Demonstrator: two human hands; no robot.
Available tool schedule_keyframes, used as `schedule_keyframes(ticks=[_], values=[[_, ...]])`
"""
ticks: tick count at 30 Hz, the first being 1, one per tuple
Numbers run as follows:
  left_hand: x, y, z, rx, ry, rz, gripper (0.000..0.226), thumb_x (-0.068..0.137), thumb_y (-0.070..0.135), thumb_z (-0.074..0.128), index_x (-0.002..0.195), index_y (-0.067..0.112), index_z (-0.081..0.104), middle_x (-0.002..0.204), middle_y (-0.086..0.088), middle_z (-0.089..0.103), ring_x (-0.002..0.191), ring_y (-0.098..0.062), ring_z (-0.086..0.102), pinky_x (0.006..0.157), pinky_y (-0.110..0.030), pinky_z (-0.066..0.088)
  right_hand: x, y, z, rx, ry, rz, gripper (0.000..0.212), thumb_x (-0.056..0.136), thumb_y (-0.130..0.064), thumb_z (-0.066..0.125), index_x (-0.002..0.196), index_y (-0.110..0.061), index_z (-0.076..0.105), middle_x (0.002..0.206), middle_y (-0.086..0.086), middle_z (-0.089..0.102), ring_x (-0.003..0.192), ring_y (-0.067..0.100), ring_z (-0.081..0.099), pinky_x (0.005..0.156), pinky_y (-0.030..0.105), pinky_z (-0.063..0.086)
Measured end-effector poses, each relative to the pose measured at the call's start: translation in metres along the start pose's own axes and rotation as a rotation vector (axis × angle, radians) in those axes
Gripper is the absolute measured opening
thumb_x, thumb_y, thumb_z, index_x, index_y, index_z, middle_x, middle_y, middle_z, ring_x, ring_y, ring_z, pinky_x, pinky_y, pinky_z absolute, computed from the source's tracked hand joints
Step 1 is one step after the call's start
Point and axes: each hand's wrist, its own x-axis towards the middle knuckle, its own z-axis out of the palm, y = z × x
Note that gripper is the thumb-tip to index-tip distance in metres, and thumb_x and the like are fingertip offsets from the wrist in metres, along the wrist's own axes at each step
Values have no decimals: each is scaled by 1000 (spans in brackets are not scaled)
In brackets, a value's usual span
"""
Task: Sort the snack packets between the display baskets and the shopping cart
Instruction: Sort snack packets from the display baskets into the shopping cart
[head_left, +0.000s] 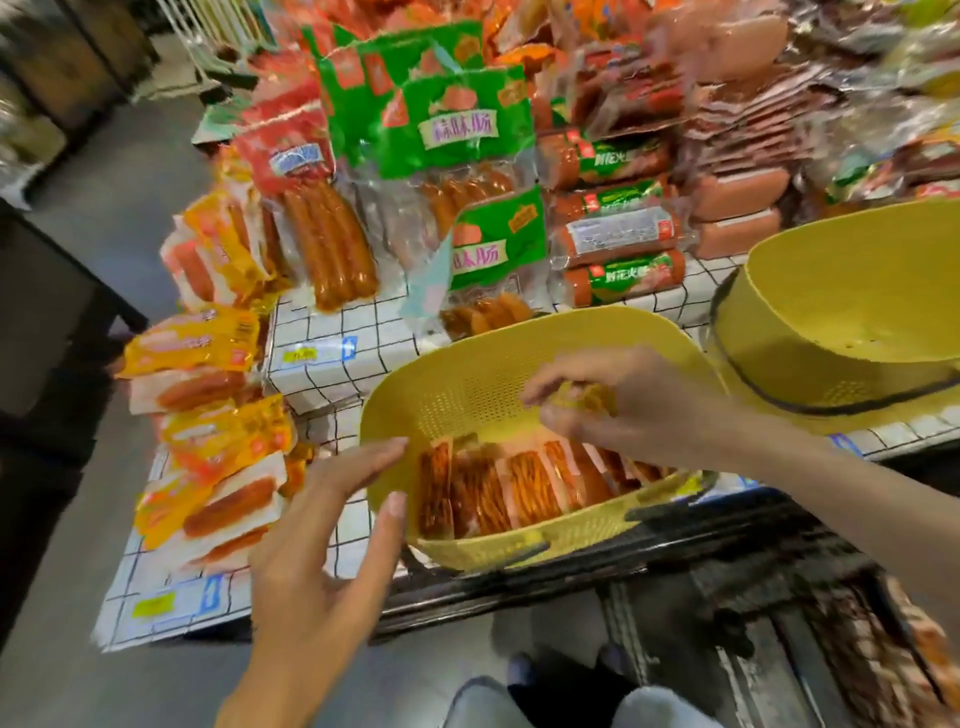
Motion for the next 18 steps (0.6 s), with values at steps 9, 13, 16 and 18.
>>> schedule_keyframes(ticks=[9, 13, 16, 18], values=[[6, -52, 22, 88, 6, -20, 38, 90, 31, 52, 118, 7, 61, 131, -3, 56, 125, -10, 49, 104, -35, 43, 76, 53, 58, -397, -630, 196, 41, 96, -43, 48, 129, -19, 48, 126, 2, 52, 116, 19, 47, 98, 35, 41], [2, -62, 30, 102, 16, -5, 36, 91, 30, 53, 118, 7, 61, 133, 0, 55, 128, -8, 47, 107, -20, 36, 99, 49, 110, -375, -689, 285, 53, 93, -57, 40, 92, -8, 60, 108, 10, 63, 84, 24, 59, 76, 35, 51], [2, -65, 31, 86, 34, 3, 33, 91, 27, 54, 117, 8, 61, 132, -1, 56, 128, -12, 48, 106, -26, 38, 106, 48, 132, -329, -553, 346, 43, 89, -57, 51, 82, -14, 54, 80, 2, 58, 72, 20, 54, 56, 27, 40], [2, -66, 31, 77, 35, 0, 32, 90, 26, 55, 116, 7, 62, 132, -2, 56, 128, -12, 49, 107, -25, 37, 105, 49, 138, -260, -468, 374, 28, 87, -42, 62, 88, -16, 53, 80, -2, 54, 75, 18, 54, 54, 25, 38]])
